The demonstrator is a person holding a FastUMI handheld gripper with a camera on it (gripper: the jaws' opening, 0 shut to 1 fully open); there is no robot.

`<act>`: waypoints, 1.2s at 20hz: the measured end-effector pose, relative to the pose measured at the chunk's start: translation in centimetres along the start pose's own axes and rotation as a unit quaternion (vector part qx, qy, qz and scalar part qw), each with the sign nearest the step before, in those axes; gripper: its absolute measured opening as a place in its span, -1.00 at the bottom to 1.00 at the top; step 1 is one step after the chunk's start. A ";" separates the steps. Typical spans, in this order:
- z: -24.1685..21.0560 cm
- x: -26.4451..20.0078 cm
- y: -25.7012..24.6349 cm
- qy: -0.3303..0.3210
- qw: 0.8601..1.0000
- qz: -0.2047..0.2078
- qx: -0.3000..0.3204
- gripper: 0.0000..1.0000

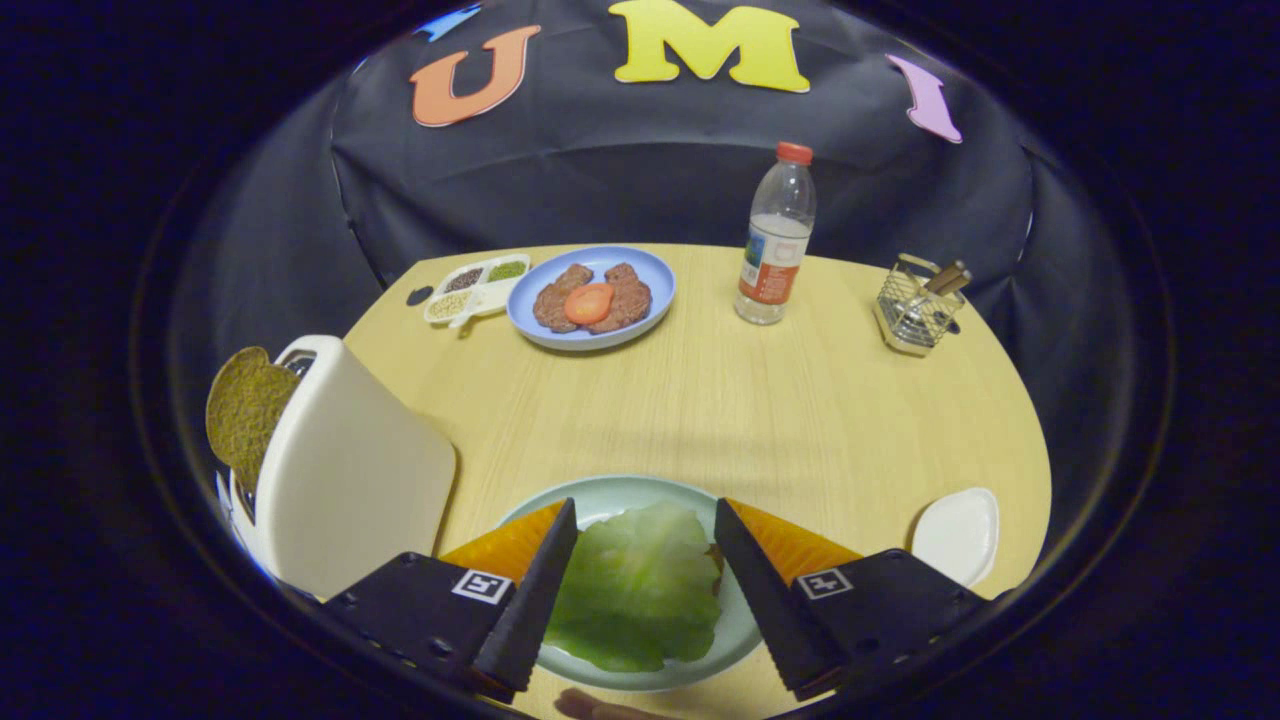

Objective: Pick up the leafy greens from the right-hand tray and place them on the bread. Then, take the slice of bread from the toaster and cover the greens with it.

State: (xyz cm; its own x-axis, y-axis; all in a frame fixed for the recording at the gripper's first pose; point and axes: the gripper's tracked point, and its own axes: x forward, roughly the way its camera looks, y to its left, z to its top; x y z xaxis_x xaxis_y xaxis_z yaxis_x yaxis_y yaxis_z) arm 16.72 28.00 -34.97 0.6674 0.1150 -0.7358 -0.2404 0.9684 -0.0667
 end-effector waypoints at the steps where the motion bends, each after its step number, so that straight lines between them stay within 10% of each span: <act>1: 0.4 -1.3 0.3 -0.010 1.000 -0.006 0.004 0.84; 14: 7.1 -12.6 12.3 -0.098 0.995 0.009 0.023 0.94; 24: 5.8 -10.7 22.1 -0.111 0.994 -0.001 -0.002 0.75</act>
State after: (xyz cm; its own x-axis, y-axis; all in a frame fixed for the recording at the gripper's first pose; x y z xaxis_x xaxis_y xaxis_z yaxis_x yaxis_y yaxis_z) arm 8.35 49.49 -24.66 0.8068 0.1588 -0.5690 -0.2414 0.9677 -0.0721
